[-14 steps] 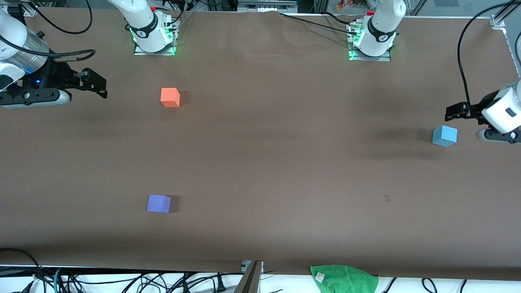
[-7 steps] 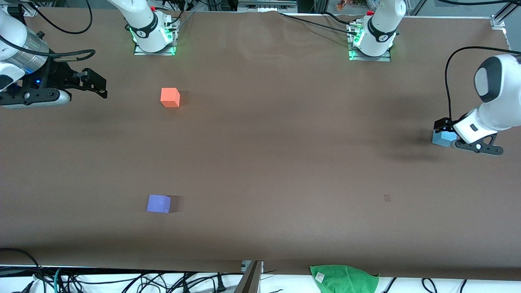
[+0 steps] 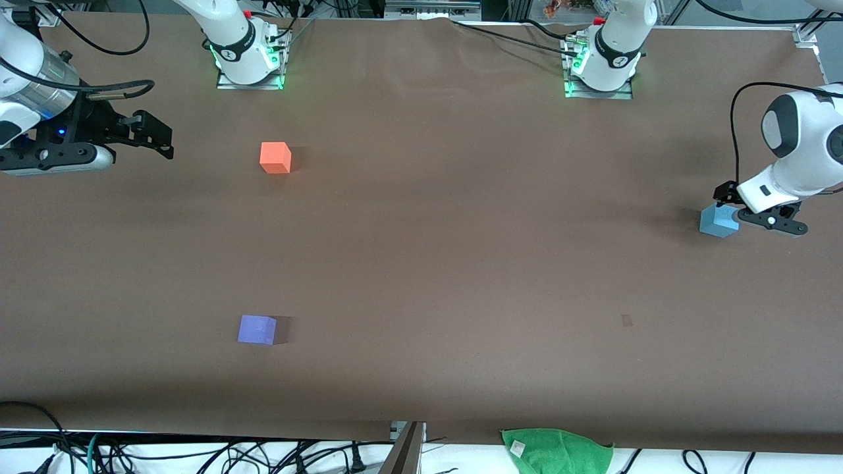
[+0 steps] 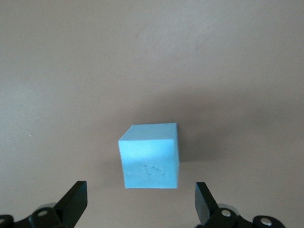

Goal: Place blue block between orange and purple blocks
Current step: 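Lower the left gripper over the light blue cube, then close the left gripper on the light blue cube and lift it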

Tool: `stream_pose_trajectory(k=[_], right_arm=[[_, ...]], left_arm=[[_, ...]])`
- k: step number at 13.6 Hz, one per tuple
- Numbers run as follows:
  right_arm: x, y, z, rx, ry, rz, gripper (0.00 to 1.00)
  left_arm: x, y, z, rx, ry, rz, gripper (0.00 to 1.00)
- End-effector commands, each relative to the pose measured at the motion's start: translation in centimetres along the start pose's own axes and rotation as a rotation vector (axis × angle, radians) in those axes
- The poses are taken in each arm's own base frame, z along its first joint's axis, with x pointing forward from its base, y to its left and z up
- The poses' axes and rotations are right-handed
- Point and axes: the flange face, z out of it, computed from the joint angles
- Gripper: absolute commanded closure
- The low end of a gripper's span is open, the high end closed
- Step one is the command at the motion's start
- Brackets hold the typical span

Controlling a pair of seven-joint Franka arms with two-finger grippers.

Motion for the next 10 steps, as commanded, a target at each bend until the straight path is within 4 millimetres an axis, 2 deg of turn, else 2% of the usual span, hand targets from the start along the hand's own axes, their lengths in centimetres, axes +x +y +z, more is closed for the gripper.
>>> stream_pose_trajectory(k=[1, 2, 5, 10], right_arm=[[-0.1, -0.1, -0.4, 0.011, -0.003, 0.001, 0.0], [-0.1, -0.1, -0.4, 0.011, -0.003, 0.001, 0.0], [-0.1, -0.1, -0.4, 0.011, -0.003, 0.001, 0.0], [-0.1, -0.1, -0.5, 0.011, -0.002, 0.002, 0.0]], left_arm=[[-0.5, -0.2, 2.9, -0.004, 0.016, 0.03, 0.0], [-0.5, 0.0, 3.8, -0.016, 0.012, 0.027, 0.0], [-0.4, 0.1, 4.0, -0.027, 0.014, 0.02, 0.0], [0.9, 0.9, 6.1, -0.061, 0.031, 0.011, 0.0]])
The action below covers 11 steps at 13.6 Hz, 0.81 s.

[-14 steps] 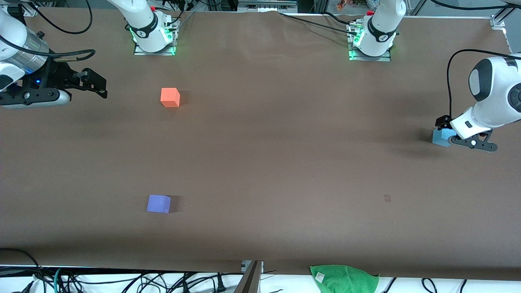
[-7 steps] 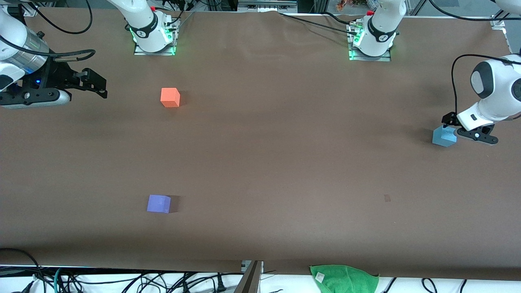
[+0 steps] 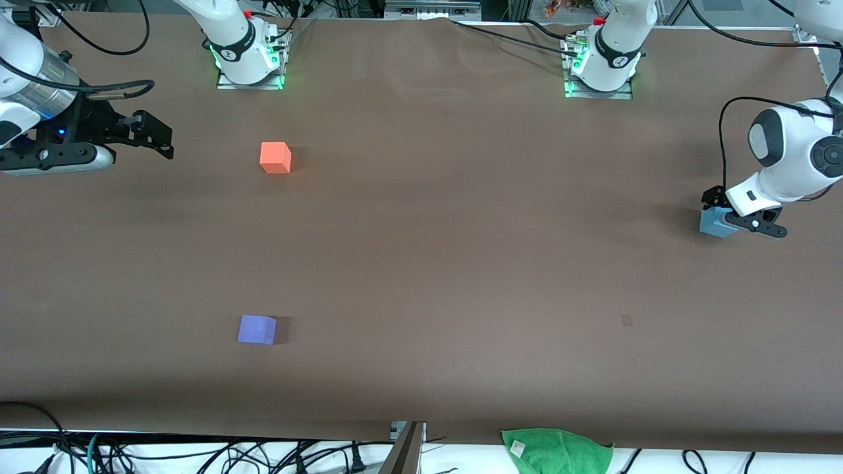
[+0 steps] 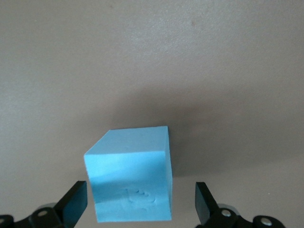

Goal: Place blue block between orange and purple blocks
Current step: 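Close the left gripper on the light blue cube and lift it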

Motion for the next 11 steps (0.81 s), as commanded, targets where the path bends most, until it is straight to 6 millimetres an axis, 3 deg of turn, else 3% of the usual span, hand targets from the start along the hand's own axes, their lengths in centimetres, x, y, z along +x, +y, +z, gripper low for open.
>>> stream_pose_trajectory(k=[1, 2, 3, 4, 6, 9, 11], right_arm=[[-0.1, -0.1, -0.4, 0.011, -0.003, 0.004, 0.0], [-0.1, -0.1, -0.5, 0.011, -0.002, 0.004, 0.0], [-0.1, -0.1, -0.5, 0.011, -0.002, 0.004, 0.0], [-0.1, -0.1, -0.5, 0.011, -0.002, 0.004, 0.0], [0.0, -0.1, -0.4, 0.011, 0.0, 0.004, 0.0], [0.0, 0.0, -0.4, 0.011, 0.0, 0.006, 0.0], [0.1, 0.1, -0.5, 0.012, 0.006, 0.007, 0.0]], left_arm=[[0.8, -0.2, 1.2, -0.004, 0.033, -0.003, 0.08], [0.9, -0.1, 1.2, -0.005, 0.033, -0.002, 0.52], [0.9, -0.1, 1.1, -0.003, 0.035, 0.001, 0.72], [1.0, -0.1, 0.8, 0.0, 0.039, 0.003, 0.79], [2.5, -0.1, -2.3, 0.032, 0.072, 0.015, 0.82], [8.0, 4.4, -9.6, 0.023, 0.054, 0.061, 0.81], [12.7, 8.7, -15.1, -0.056, -0.004, 0.008, 0.81]])
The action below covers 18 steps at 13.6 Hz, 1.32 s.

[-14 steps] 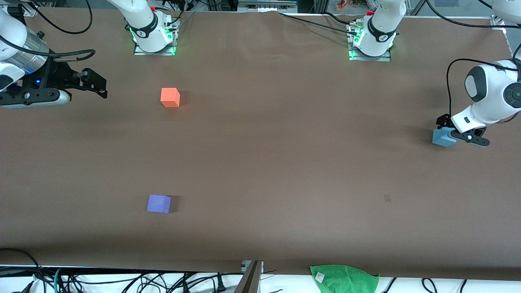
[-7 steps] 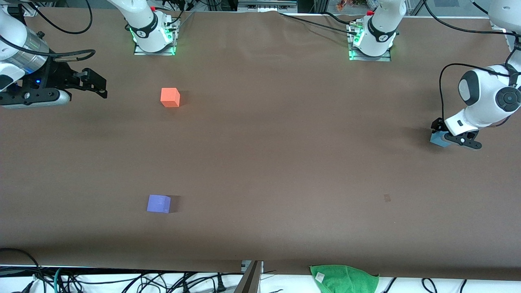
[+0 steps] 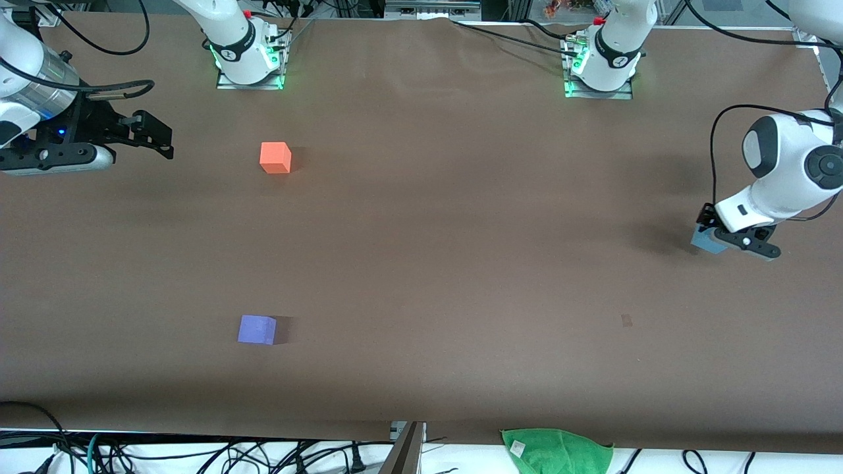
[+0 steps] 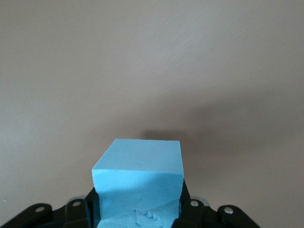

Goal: Place blue block between orange and purple blocks
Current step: 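Carry the blue cube toward the table middle and set it down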

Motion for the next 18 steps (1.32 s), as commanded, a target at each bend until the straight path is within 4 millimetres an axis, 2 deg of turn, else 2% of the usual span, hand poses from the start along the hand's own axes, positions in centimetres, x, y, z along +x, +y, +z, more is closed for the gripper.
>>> stream_pose_trajectory(k=[1, 3, 5, 6, 8, 10, 11, 13, 15, 16, 17, 18], right_arm=[[0.1, 0.2, -0.5, 0.014, 0.009, 0.009, 0.0], [0.1, 0.5, -0.5, 0.054, 0.006, 0.061, 0.0], [0.3, 0.6, -0.2, 0.06, -0.004, 0.098, 0.0], [0.3, 0.6, -0.1, 0.056, -0.007, 0.095, 0.0], [0.3, 0.7, -0.1, 0.046, -0.003, 0.078, 0.0], [0.4, 0.9, -0.2, 0.025, 0.002, 0.063, 0.0], [0.3, 0.5, -0.2, -0.011, 0.004, 0.027, 0.0], [0.4, -0.1, -0.2, -0.039, 0.011, 0.021, 0.0], [2.7, -0.2, 2.3, -0.018, 0.021, 0.007, 0.0], [3.2, -0.5, 2.8, -0.015, 0.026, 0.007, 0.0], [4.2, -0.8, 5.3, -0.019, -0.009, 0.01, 0.0], [5.6, -2.4, 8.2, -0.039, -0.055, -0.024, 0.0]], left_arm=[[6.1, 6.1, -7.6, -0.088, -0.052, -0.077, 0.81], [10.3, 13.4, -10.1, -0.114, -0.095, -0.148, 0.81], [14.5, 22.2, -10.1, -0.119, -0.103, -0.225, 0.81], [16.6, 26.6, -9.4, -0.148, -0.115, -0.29, 0.81], [20.6, 34.0, -7.9, -0.253, -0.158, -0.429, 0.8], [23.2, 41.8, -6.2, -0.282, -0.169, -0.467, 0.8], [24.1, 44.6, -5.2, -0.295, -0.152, -0.491, 0.8], [24.6, 49.8, -3.1, -0.318, -0.096, -0.543, 0.79], [24.6, 52.2, -0.3, -0.313, -0.077, -0.552, 0.74], [24.5, 53.0, 0.4, -0.304, -0.072, -0.546, 0.55], [24.5, 53.2, 0.7, -0.287, -0.066, -0.547, 0.26], [24.7, 52.6, 0.2, -0.283, -0.053, -0.554, 0.0]])
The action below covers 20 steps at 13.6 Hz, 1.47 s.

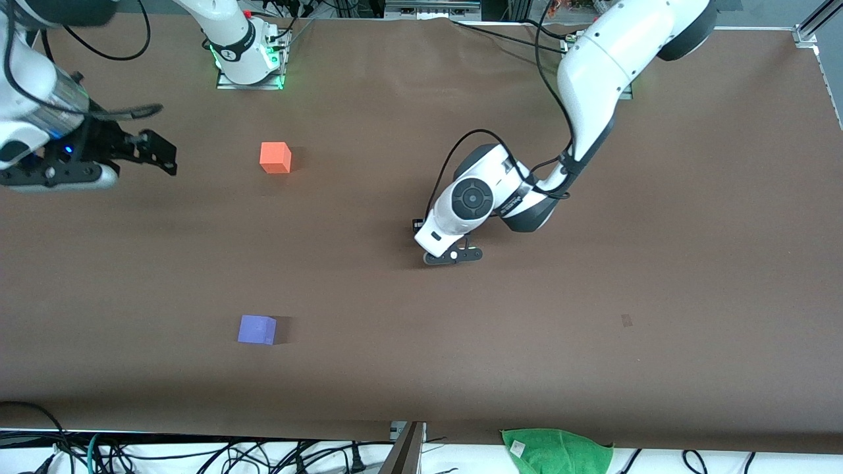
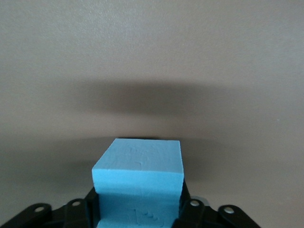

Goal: Place blue block between orange and purple blocks
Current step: 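Carry the blue cube toward the table middle and set it down, then withdraw the left gripper while the right gripper reaches the blue cube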

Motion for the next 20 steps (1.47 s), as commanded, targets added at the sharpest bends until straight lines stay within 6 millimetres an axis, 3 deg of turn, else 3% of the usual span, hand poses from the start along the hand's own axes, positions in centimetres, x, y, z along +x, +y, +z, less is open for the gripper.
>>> stream_pose_trajectory(k=[1, 2, 3, 6, 8, 10, 11, 14, 16, 18, 20], right_arm=[[2.7, -2.3, 3.1, -0.02, -0.022, -0.052, 0.0], [3.0, -2.2, 3.8, -0.018, -0.038, -0.062, 0.0], [3.5, -2.6, 5.9, -0.021, -0.077, -0.06, 0.0], [3.6, -3.5, 8.0, -0.017, -0.123, -0.069, 0.0], [3.5, -7.2, 9.5, 0.049, -0.146, -0.083, 0.0], [4.0, -12.0, 11.9, 0.11, -0.135, -0.026, 0.0], [3.6, -16.1, 13.1, 0.107, -0.124, 0.006, 0.0], [1.3, -29.4, 17.7, 0.122, -0.035, 0.138, 0.0], [-1.1, -37.1, 22.0, 0.149, 0.036, 0.195, 0.0], [-2.5, -41.0, 25.9, 0.142, 0.101, 0.179, 0.0], [-3.2, -42.4, 28.4, 0.118, 0.133, 0.14, 0.0]], left_arm=[[1.3, -0.1, -2.7, -0.006, 0.04, -0.024, 0.0], [1.0, -0.3, -5.3, 0.002, 0.053, -0.022, 0.0], [0.8, -1.2, -9.3, 0.037, 0.054, -0.023, 0.0], [0.4, -6.7, -21.8, 0.119, 0.064, -0.062, 0.0], [1.7, -13.2, -28.9, 0.141, 0.08, -0.06, 0.0], [3.5, -20.9, -34.1, 0.145, 0.105, -0.094, 0.0], [4.1, -23.6, -35.3, 0.17, 0.114, -0.102, 0.0], [3.5, -26.8, -38.1, 0.27, 0.143, -0.051, 0.0], [3.6, -28.5, -39.4, 0.298, 0.158, 0.012, 0.0], [4.2, -30.9, -39.6, 0.292, 0.137, 0.012, 0.0], [3.7, -30.9, -39.6, 0.297, 0.105, 0.011, 0.0]])
